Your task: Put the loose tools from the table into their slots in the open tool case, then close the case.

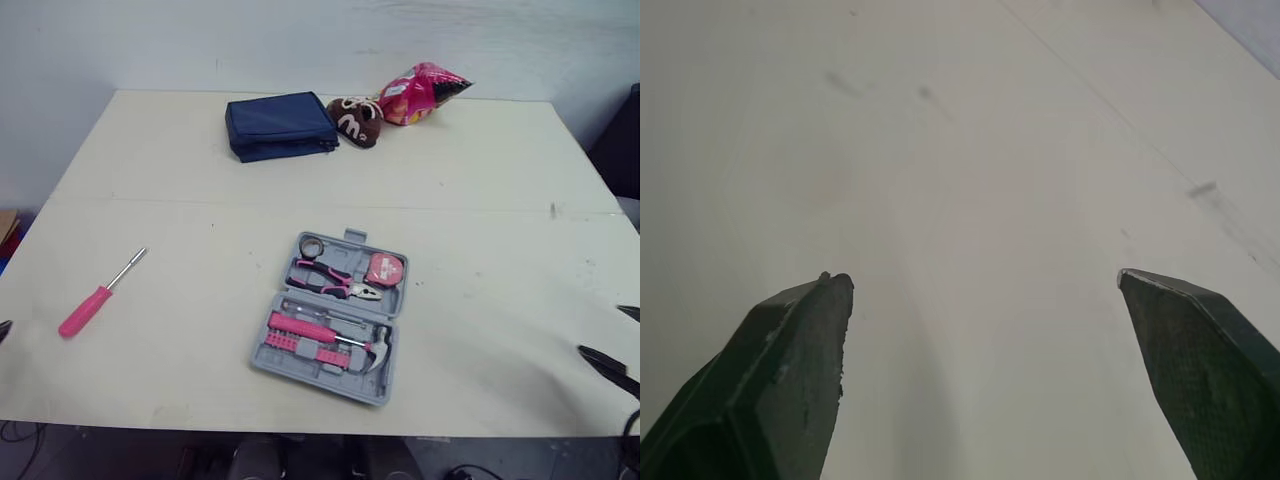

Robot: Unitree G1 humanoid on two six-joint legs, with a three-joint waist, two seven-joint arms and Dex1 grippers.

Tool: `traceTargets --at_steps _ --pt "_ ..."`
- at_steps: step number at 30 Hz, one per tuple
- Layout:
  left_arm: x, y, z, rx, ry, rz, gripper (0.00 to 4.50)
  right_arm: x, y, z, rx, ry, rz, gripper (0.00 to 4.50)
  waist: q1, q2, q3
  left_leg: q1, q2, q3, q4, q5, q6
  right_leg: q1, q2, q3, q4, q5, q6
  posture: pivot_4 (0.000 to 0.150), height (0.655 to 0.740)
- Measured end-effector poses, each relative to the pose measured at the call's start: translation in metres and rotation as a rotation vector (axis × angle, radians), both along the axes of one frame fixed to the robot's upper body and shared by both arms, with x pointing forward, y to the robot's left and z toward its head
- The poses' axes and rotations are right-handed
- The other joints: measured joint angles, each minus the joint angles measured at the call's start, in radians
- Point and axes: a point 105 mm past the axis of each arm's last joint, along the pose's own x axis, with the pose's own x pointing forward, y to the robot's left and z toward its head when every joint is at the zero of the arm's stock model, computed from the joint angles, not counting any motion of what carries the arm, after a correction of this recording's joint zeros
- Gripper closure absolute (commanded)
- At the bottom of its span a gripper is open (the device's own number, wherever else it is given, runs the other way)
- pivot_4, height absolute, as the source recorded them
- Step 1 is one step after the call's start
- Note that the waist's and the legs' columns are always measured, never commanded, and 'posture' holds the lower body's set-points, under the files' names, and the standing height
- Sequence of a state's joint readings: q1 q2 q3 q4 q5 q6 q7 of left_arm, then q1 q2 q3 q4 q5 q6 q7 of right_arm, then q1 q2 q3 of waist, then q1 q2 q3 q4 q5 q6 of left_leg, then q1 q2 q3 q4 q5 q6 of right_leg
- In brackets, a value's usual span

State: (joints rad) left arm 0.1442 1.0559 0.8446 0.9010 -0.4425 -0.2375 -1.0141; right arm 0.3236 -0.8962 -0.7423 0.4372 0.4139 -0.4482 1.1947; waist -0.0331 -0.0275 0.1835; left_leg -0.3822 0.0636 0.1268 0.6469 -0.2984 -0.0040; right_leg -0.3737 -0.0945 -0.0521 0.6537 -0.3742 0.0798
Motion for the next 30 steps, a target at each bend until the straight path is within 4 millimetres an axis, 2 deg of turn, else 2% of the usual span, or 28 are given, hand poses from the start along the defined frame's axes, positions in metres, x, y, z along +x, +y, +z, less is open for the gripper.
traceTargets --at_steps 2,6,9,12,16,18,20,22,26,30 --pt "-0.008 0.005 -0.005 -0.002 0.012 0.033 0.0 -0.007 -0.012 0.0 -0.019 -0.004 -0.043 0.07 -0.003 0.0 0.0 0.003 0.0 0.001 -0.002 0.0 -0.001 0.001 0.0 0.001 0.0 0.0 0.0 0.15 0.74" --pt "-0.007 0.005 -0.005 -0.002 0.007 0.03 0.0 -0.007 -0.018 0.0 -0.016 -0.029 -0.074 0.07 -0.008 0.0 0.0 0.011 0.001 0.002 -0.004 -0.001 -0.003 0.008 0.0 0.002 0.0 -0.001 -0.002 0.15 0.74" --pt "-0.001 0.003 -0.002 -0.009 -0.023 0.016 0.0 0.0 -0.012 0.004 0.024 -0.069 -0.049 0.07 -0.014 0.0 0.0 0.013 0.001 0.002 -0.005 -0.001 -0.003 0.009 0.0 0.002 0.0 -0.001 -0.002 0.15 0.74" --pt "0.012 -0.005 -0.001 -0.056 -0.059 -0.022 0.0 0.01 0.013 0.007 0.084 -0.108 0.061 0.07 -0.018 0.0 0.0 0.013 0.001 0.001 -0.006 -0.001 -0.004 0.009 0.0 0.002 0.0 -0.001 -0.002 0.15 0.74" --pt "0.036 -0.027 0.0 -0.08 -0.026 -0.157 0.0 0.028 0.053 0.02 0.156 -0.165 0.21 0.07 -0.02 0.0 0.0 0.012 0.001 0.001 -0.006 0.0 -0.004 0.009 0.0 0.002 0.0 -0.001 -0.002 0.15 0.74" --pt "0.049 -0.037 -0.003 -0.103 0.02 -0.212 0.0 0.035 0.08 0.03 0.218 -0.217 0.299 0.07 -0.02 0.0 0.0 0.012 0.001 0.001 -0.006 0.0 -0.004 0.009 0.001 0.001 0.001 -0.001 -0.002 0.15 0.74" --pt "0.062 -0.047 -0.007 -0.106 0.077 -0.273 0.0 0.041 0.115 0.04 0.289 -0.274 0.418 0.07 -0.02 0.0 0.0 0.012 0.001 0.001 -0.006 0.0 -0.004 0.008 0.001 0.001 0.002 -0.001 -0.002 0.15 0.74" --pt "0.07 -0.052 -0.01 -0.102 0.115 -0.293 0.0 0.041 0.137 0.044 0.324 -0.288 0.489 0.07 -0.018 0.0 0.0 0.011 0.001 0.002 -0.005 0.0 -0.004 0.007 0.001 0.001 0.002 -0.001 -0.002 0.15 0.74" --pt "0.081 -0.06 -0.021 -0.087 0.199 -0.326 0.0 0.041 0.159 0.049 0.34 -0.294 0.559 0.07 -0.013 0.0 0.0 0.009 0.001 0.004 -0.001 0.0 -0.003 0.006 0.0 0.0 0.003 -0.001 -0.002 0.15 0.74" --pt "0.083 -0.067 -0.046 -0.082 0.321 -0.341 0.0 0.039 0.177 0.048 0.373 -0.287 0.613 0.07 -0.012 0.0 0.0 0.009 0.001 0.005 -0.001 -0.001 -0.002 0.004 0.0 0.002 0.005 -0.001 -0.002 0.15 0.74"
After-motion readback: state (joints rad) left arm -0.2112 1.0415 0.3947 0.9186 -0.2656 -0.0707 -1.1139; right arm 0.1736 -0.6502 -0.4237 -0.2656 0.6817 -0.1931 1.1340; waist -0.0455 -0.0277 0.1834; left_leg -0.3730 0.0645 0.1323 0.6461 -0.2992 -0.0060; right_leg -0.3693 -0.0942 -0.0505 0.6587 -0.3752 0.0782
